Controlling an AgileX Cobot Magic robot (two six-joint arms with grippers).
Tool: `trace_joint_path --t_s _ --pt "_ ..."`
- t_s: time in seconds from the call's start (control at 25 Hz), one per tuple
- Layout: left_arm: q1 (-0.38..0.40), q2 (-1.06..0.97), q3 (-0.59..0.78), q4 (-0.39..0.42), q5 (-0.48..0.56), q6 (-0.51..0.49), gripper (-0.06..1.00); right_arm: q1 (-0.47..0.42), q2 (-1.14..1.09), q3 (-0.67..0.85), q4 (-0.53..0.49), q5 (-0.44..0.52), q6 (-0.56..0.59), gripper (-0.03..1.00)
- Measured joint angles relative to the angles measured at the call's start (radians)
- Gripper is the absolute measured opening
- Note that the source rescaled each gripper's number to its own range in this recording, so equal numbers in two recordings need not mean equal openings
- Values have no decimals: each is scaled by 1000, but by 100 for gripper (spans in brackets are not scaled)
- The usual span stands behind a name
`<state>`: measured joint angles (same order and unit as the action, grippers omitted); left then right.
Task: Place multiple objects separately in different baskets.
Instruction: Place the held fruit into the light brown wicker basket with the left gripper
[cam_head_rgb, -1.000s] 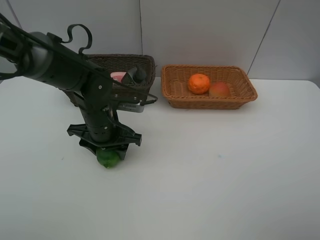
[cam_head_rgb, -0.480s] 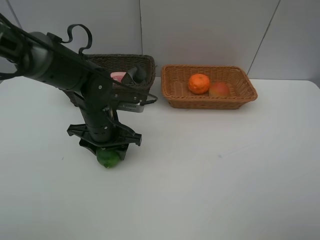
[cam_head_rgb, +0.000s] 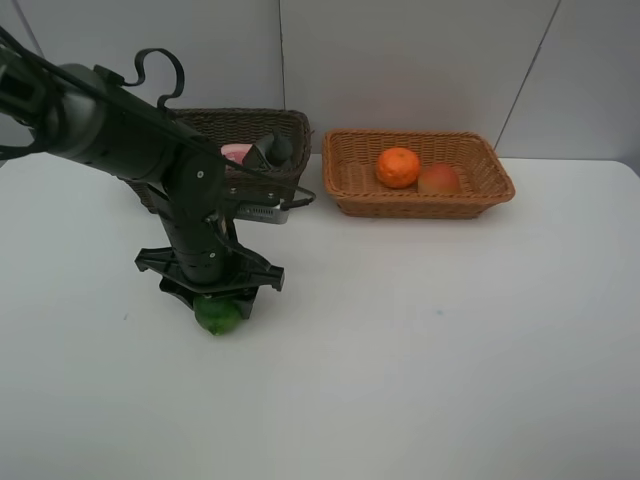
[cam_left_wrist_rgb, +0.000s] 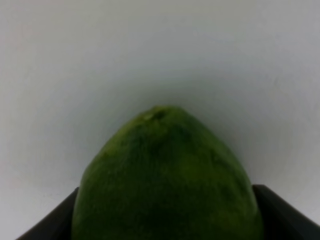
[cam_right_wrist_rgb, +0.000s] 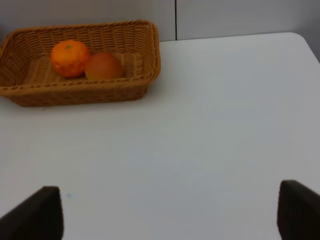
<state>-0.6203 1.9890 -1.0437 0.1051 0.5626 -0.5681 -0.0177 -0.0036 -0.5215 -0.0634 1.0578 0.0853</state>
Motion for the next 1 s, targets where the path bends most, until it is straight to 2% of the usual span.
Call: trace_joint_path --t_s 0.16,0.24,0.56,1.0 --pt "0 2 -11 0 4 0 78 0 0 0 0 0 0 88" --pt "0 3 -39 0 41 2 78 0 0 0 0 0 0 88" --pt "-21 5 -283 1 201 89 78 0 0 0 0 0 0 88" --pt "-80 66 -653 -2 190 225 78 0 0 0 0 0 0 88"
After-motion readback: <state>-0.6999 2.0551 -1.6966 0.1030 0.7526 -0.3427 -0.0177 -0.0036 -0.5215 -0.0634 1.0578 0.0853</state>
